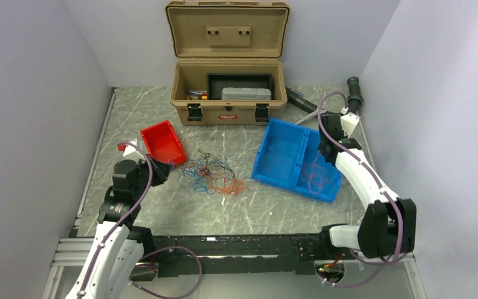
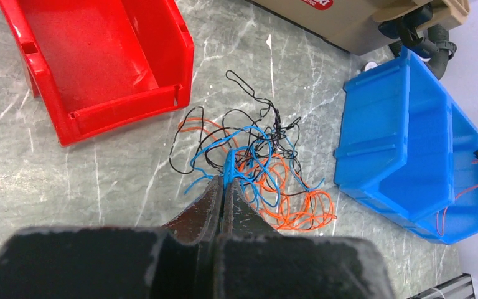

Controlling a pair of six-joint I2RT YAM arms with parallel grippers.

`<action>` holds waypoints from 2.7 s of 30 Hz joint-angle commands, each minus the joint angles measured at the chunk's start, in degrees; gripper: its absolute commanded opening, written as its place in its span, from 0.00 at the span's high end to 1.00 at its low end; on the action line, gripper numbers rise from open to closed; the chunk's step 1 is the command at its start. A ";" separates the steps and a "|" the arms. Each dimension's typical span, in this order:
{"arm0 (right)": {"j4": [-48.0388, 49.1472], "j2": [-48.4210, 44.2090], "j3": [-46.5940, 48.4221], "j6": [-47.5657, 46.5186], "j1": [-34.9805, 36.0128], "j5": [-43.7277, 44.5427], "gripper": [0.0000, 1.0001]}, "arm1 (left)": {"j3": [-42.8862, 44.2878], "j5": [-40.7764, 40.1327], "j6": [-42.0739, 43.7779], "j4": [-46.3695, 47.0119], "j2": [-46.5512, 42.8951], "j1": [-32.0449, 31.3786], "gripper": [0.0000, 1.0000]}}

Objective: Untangle the cables

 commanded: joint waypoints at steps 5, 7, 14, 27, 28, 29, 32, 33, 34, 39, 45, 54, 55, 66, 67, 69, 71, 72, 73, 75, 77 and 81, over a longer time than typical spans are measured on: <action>3.77 8.16 -0.56 4.91 -0.45 1.06 1.00 | 0.50 3.72 1.22 4.89 0.69 0.24 1.00; 5.08 7.95 -1.94 6.07 -0.47 -2.46 1.00 | 0.14 5.04 1.41 6.06 1.12 0.24 1.00; 7.77 9.16 -7.62 13.37 -0.42 -9.13 1.00 | -0.27 5.72 1.73 6.87 1.75 0.24 1.00; 1.30 4.32 -0.64 11.63 -1.78 -4.22 0.52 | 0.63 6.94 3.69 6.18 1.47 0.24 1.00; 1.09 2.79 -0.63 11.32 -1.72 -4.12 0.51 | 0.63 7.62 3.72 6.59 1.64 0.23 1.00; 1.05 1.23 -0.71 10.72 -1.57 -4.57 0.49 | 0.54 8.33 3.71 7.00 1.99 0.16 1.00; -0.05 -2.40 -0.80 9.18 -1.07 -6.58 0.39 | 0.72 10.42 3.56 8.08 3.21 0.15 1.00; -0.53 -3.58 -0.87 8.67 -0.92 -7.56 0.39 | 0.80 11.32 3.62 8.46 3.78 0.10 1.00; -1.23 -4.75 -0.94 8.26 -0.79 -8.52 0.39 | 1.02 12.29 3.67 8.93 4.32 -0.06 1.00; 1.66 -14.58 -4.09 1.05 -0.19 -24.71 0.40 | 3.10 15.12 3.97 9.10 7.59 -2.65 1.00; 7.27 -21.93 -6.36 -1.48 1.57 -46.10 0.31 | 6.47 14.57 4.77 8.12 9.72 -10.01 1.00; 12.65 -9.14 0.81 -8.46 23.61 -45.65 0.31 | 12.40 16.16 9.73 5.22 12.65 -13.94 1.00; 14.26 -7.68 1.00 -9.10 24.92 -45.91 0.31 | 12.42 16.06 9.82 4.99 12.67 -14.01 1.00; 34.21 1.77 -4.45 -9.05 31.39 -48.03 0.34 | 9.16 11.19 9.99 3.99 10.83 -14.00 1.00; 33.41 3.15 -3.47 -10.01 32.55 -47.01 0.35 | 8.95 11.06 9.67 4.08 10.85 -14.00 1.00; 31.55 5.58 -1.79 -11.40 35.58 -43.13 0.36 | 8.59 10.62 9.19 4.21 10.84 -13.95 1.00; 31.23 7.73 -1.12 -12.16 38.69 -40.78 0.36 | 8.10 10.08 8.67 4.44 10.66 -14.00 1.00; 31.68 8.74 -1.12 -12.04 39.41 -40.33 0.36 | 7.81 9.84 8.47 4.58 10.61 -14.00 1.00; 32.33 9.89 -1.16 -11.69 40.04 -40.24 0.36 | 7.55 9.53 8.39 4.87 10.46 -14.00 1.00; 33.65 11.77 -1.05 -10.91 40.96 -39.83 0.37 | 7.50 8.65 8.37 4.82 10.54 -13.95 1.00; 34.13 13.86 -0.36 -10.83 41.56 -39.00 0.39 | 7.99 7.78 8.62 4.17 10.77 -13.94 1.00; 32.36 18.06 2.03 -12.39 42.45 -36.62 0.41 | 8.54 6.14 9.22 3.41 11.22 -13.91 1.00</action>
